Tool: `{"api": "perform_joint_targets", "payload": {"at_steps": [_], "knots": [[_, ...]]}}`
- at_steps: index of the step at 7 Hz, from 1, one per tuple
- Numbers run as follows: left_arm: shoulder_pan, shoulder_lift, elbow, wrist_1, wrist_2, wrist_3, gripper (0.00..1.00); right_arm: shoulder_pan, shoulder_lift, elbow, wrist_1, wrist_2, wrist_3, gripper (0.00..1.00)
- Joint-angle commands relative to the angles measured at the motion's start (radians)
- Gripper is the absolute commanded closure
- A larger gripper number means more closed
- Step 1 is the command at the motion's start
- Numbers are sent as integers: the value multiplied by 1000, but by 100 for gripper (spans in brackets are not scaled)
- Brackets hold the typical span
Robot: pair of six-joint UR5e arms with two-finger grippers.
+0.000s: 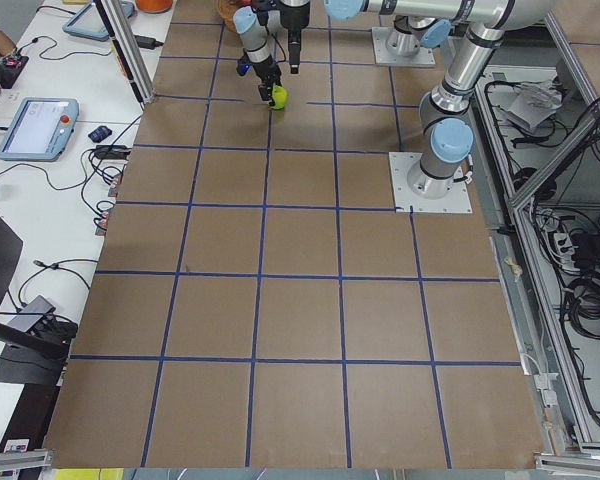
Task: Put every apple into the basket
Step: 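Reach to the green apple and grasp it with the right gripper, then carry the green apple into the basket and open the right gripper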
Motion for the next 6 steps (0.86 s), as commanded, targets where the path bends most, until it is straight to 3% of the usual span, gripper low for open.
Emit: {"api": "perform_joint_targets", "payload": {"at_steps": [1,3,6], "knots": [[0,0,0,0,2,0,0,-29,-39,-35,8,-14,-5,100],[0,2,0,0,2,0,0,-152,-109,-111,156,-43,-60,100],[0,2,0,0,2,0,0,-437,-143,-185,239,-184,-427,100]]}}
